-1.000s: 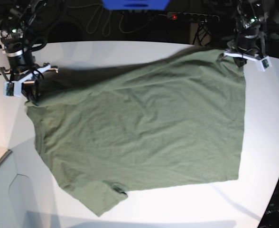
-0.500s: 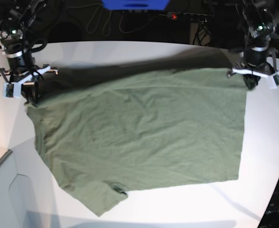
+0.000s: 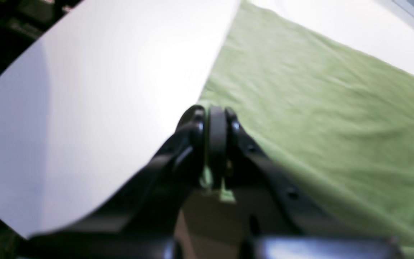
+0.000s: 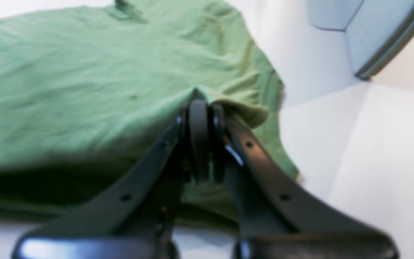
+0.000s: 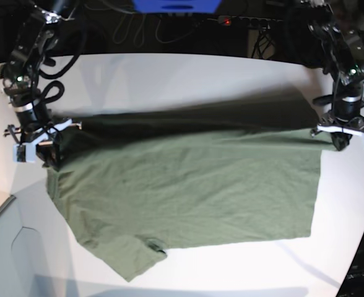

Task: Layout the t-shirt on the table in an organized manner, then fold the t-shirt properly
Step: 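Lift the held edge with both grippers and move it toward the hem, then lower the held edge onto the shirt body with both grippers, then grasp the folded edge with both grippers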

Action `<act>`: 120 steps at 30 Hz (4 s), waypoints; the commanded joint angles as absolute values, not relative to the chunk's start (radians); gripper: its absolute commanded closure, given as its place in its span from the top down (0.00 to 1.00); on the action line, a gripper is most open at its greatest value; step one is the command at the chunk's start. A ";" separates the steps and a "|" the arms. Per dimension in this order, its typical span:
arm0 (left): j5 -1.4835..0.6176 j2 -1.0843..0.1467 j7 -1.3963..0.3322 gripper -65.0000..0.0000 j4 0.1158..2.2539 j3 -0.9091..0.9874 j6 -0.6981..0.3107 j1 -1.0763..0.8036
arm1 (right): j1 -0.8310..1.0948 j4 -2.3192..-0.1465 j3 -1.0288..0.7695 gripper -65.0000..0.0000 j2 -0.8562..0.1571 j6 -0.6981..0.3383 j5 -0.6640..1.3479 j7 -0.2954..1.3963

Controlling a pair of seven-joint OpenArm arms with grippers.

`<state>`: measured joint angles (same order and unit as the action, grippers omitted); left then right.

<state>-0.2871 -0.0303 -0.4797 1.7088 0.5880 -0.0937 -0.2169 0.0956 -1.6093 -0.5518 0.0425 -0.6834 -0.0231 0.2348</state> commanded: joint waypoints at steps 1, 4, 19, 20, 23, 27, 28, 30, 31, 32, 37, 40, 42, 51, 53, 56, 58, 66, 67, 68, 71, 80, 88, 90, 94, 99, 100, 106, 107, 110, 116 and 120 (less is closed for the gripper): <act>-0.292 -0.036 -0.456 0.00 1.710 0.588 -0.097 -0.194 | 0.068 -1.609 -0.539 0.00 0.033 -0.698 -0.007 0.206; -0.292 -0.038 -0.456 0.00 1.664 0.588 -0.097 -0.148 | 0.019 -1.550 -0.538 0.00 0.015 -0.698 -0.007 0.206; -0.297 -0.056 -0.456 0.00 1.431 0.587 -0.097 0.065 | -0.110 -1.345 -0.476 0.00 -0.064 -0.698 -0.007 0.205; -0.298 -0.061 -0.455 0.00 1.411 0.585 -0.097 0.079 | -0.120 -1.334 -0.476 0.00 -0.065 -0.698 -0.007 0.205; -0.298 -0.068 -0.455 0.00 1.362 0.587 -0.097 0.122 | -0.147 -1.311 -0.476 0.00 -0.065 -0.698 -0.007 0.205; -0.298 -0.073 -0.453 0.00 1.290 0.587 -0.097 0.163 | -0.193 -1.270 -0.475 0.00 -0.065 -0.698 -0.007 0.205; -0.298 -0.074 -0.449 0.00 1.277 0.587 -0.097 0.168 | -0.206 -1.257 -0.475 0.00 -0.065 -0.698 -0.007 0.205; -0.298 -0.087 -0.447 0.00 1.257 0.588 -0.097 0.174 | -0.231 -1.228 -0.475 0.00 -0.065 -0.698 -0.007 0.205; -0.298 -0.091 -0.447 0.00 1.245 0.588 -0.097 0.177 | -0.243 -1.214 -0.475 0.00 -0.065 -0.698 -0.007 0.205; -0.298 -0.094 -0.446 0.00 1.230 0.588 -0.097 0.183 | -0.254 -1.198 -0.475 0.00 -0.065 -0.698 -0.007 0.205; -0.298 -0.099 -0.444 0.00 1.155 0.588 -0.097 0.214 | -0.305 -1.110 -0.464 0.00 -0.081 -0.698 -0.007 0.205; -0.298 -0.111 -0.444 0.00 1.136 0.588 -0.097 0.220 | -0.318 -1.058 -0.424 0.00 -0.107 -0.698 -0.007 0.205; -0.298 -0.116 -0.444 0.00 1.132 0.588 -0.097 0.229 | -0.323 -1.043 -0.398 0.00 -0.116 -0.698 -0.007 0.203; -0.298 -0.128 -0.443 0.00 1.098 0.588 -0.097 0.240 | -0.351 -1.032 -0.384 0.00 -0.117 -0.698 -0.007 0.203; -0.298 -0.128 -0.443 0.00 1.098 0.588 -0.097 0.240 | -0.360 -0.997 -0.384 0.00 -0.119 -0.698 -0.007 0.203; -0.298 -0.133 -0.443 0.00 1.098 0.588 -0.097 0.240 | -0.386 -0.946 -0.384 0.00 -0.139 -0.698 -0.008 0.203; -0.298 -0.133 -0.443 0.00 1.098 0.588 -0.097 0.240 | -0.389 -0.924 -0.384 0.00 -0.153 -0.698 -0.008 0.203; -0.298 -0.147 -0.443 0.06 1.069 0.590 -0.097 0.257 | -0.390 -0.923 -0.384 0.00 -0.156 -0.698 -0.007 0.203; -0.298 -0.148 -0.443 0.12 1.050 0.590 -0.097 0.265 | -0.390 -0.921 -0.384 0.00 -0.156 -0.698 -0.007 0.203; -0.298 -0.148 -0.443 0.18 1.033 0.590 -0.097 0.272 | -0.390 -0.918 -0.384 0.00 -0.157 -0.698 -0.007 0.203; -0.298 -0.150 -0.443 0.40 0.995 0.590 -0.097 0.292 | -0.394 -0.917 -0.384 0.10 -0.173 -0.698 -0.007 0.205; -0.300 -0.128 -0.453 0.81 1.115 0.590 -0.104 0.269 | -0.397 -0.923 -0.392 0.54 -0.199 -0.698 -0.005 0.205; -0.300 -0.104 -0.452 0.81 1.287 0.590 -0.104 0.101 | -0.394 -0.926 -0.501 0.56 -0.196 -0.698 -0.005 0.205; -0.300 -0.107 -0.447 0.81 1.282 0.590 -0.104 0.062 | -0.390 -0.926 -0.516 0.56 -0.199 -0.698 -0.005 0.205; -0.300 -0.108 -0.446 0.81 1.282 0.590 -0.104 0.008 | -0.354 -0.974 -0.549 0.56 -0.199 -0.698 -0.005 0.205; -0.300 -0.110 -0.446 0.81 1.241 0.590 -0.104 0.005 | -0.277 -1.110 -0.552 0.56 -0.174 -0.698 -0.005 0.205; -0.300 -0.110 -0.446 0.81 1.221 0.590 -0.101 0.007 | -0.260 -1.141 -0.552 0.56 -0.165 -0.698 -0.005 0.205; -0.297 -0.110 -0.444 0.81 1.164 0.590 -0.097 0.041 | -0.166 -1.247 -0.552 0.56 -0.156 -0.698 -0.005 0.213; -0.297 -0.110 -0.444 0.81 1.141 0.590 -0.097 0.048 | -0.154 -1.245 -0.552 0.56 -0.156 -0.698 -0.005 0.213; -0.294 -0.111 -0.444 0.81 1.073 0.588 -0.102 0.085 | -0.117 -1.227 -0.552 0.56 -0.156 -0.698 -0.005 0.214; -0.292 -0.111 -0.444 0.79 1.033 0.585 -0.104 0.093 | -0.101 -1.142 -0.552 0.56 -0.162 -0.698 -0.007 0.214; -0.297 -0.111 -0.444 0.58 1.033 0.585 -0.104 0.093 | -0.104 -1.078 -0.552 0.56 -0.176 -0.698 -0.007 0.206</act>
